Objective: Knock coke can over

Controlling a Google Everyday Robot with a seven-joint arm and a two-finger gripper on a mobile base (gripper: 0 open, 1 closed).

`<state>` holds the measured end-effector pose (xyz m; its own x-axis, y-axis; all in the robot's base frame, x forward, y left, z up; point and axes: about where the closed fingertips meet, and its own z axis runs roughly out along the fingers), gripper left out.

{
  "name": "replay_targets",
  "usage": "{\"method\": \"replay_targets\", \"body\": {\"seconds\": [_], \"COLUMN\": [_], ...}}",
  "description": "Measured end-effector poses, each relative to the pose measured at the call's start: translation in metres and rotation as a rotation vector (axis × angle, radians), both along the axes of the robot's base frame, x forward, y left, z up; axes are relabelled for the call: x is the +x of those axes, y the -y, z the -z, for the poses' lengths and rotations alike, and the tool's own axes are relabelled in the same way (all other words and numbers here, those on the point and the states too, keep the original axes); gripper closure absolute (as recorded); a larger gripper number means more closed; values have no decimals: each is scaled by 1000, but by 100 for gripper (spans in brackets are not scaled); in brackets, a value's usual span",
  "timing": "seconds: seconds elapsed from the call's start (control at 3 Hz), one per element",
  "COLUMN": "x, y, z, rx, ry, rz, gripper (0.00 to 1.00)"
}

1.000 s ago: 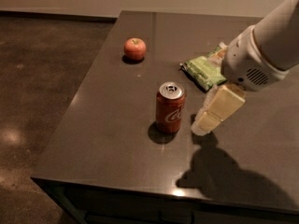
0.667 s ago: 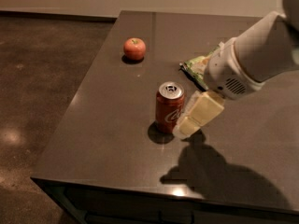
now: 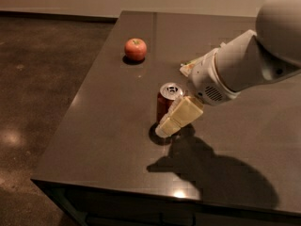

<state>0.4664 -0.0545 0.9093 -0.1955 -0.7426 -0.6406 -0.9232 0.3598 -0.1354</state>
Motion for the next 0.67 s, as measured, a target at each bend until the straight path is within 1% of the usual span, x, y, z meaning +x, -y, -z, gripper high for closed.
{"method": "replay_targets", "body": {"seconds": [0.33, 0.67], "x": [7, 11], "y": [-5, -6], "z": [4, 6], "rx": [22, 34], "ry": [15, 21], "rz": [3, 3], "gripper": [17, 40]}}
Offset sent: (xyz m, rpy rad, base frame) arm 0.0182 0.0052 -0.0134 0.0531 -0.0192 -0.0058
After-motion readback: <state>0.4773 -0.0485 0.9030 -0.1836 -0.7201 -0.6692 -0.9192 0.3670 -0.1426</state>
